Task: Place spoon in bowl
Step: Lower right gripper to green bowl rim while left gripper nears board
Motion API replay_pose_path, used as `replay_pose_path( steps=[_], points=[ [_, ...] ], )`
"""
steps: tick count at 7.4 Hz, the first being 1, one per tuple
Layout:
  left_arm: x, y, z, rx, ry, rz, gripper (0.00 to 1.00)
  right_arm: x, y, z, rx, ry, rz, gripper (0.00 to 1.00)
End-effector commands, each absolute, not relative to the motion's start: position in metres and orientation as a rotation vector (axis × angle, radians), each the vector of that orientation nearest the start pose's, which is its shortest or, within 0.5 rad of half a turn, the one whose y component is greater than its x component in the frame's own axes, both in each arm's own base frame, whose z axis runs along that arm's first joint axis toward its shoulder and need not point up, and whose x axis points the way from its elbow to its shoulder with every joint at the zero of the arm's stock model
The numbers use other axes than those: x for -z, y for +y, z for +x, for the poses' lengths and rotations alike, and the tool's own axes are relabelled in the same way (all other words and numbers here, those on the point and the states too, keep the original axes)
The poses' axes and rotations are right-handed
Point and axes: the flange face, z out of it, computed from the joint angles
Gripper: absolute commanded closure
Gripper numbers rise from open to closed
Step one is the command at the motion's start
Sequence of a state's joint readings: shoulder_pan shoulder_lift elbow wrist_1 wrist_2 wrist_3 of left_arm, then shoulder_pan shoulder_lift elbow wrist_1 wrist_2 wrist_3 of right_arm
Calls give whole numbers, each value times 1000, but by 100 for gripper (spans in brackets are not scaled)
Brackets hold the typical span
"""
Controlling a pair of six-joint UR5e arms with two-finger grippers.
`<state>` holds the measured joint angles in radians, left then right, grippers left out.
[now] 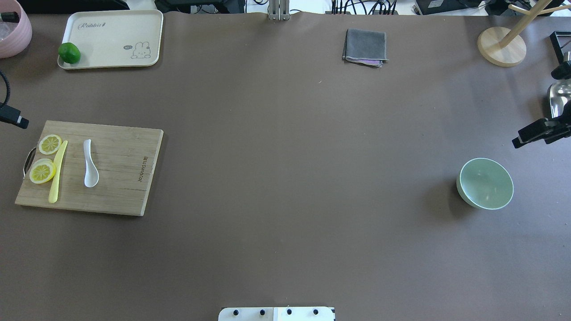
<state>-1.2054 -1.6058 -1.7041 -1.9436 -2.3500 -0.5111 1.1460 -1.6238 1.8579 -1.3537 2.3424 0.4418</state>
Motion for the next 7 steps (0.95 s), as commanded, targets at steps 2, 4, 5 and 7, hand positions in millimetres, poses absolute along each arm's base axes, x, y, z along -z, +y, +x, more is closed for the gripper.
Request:
replay_pose_path(
  steps=[2,4,5,7],
  points=[
    [-513,-520,169,-64,889,134,2,-532,-445,-181,216,-840,59,15],
    [-509,-519,172,-57,889,134,2,-537,-443,-191,240,-838,44,16],
    [-509,-519,173,-57,890,132,2,-537,-442,-192,243,-838,43,16],
    [-507,-519,173,-58,891,135,2,-546,-443,-197,241,-831,24,17]
  ],
)
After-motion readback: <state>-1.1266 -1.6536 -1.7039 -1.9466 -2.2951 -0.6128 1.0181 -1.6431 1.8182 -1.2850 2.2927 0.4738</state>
